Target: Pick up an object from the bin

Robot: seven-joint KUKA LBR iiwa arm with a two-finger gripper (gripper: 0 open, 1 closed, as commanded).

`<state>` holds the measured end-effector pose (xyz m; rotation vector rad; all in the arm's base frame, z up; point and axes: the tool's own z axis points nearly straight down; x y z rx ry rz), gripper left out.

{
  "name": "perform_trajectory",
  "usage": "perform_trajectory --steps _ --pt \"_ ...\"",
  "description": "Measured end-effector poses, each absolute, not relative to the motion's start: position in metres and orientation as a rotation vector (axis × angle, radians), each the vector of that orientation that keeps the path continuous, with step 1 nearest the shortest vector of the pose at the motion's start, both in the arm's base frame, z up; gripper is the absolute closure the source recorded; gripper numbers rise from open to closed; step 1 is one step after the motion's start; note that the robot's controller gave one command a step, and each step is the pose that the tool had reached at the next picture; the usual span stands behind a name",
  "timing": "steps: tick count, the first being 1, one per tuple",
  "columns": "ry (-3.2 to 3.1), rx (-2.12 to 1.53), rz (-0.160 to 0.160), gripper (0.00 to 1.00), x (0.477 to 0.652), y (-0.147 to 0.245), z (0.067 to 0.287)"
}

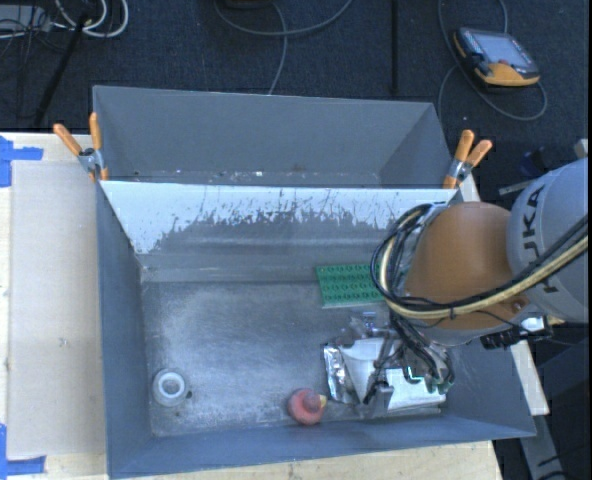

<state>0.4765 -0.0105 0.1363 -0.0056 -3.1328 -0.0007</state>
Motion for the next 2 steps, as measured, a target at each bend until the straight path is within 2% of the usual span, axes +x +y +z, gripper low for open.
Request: perform_trajectory --steps 1,2 --pt "-3.125 0.296 -0.004 0.00 0.5294 -0.0155 0.0746" --pt "-3.128 0.294 -0.004 1.00 0.5299 -0.0156 0.0763"
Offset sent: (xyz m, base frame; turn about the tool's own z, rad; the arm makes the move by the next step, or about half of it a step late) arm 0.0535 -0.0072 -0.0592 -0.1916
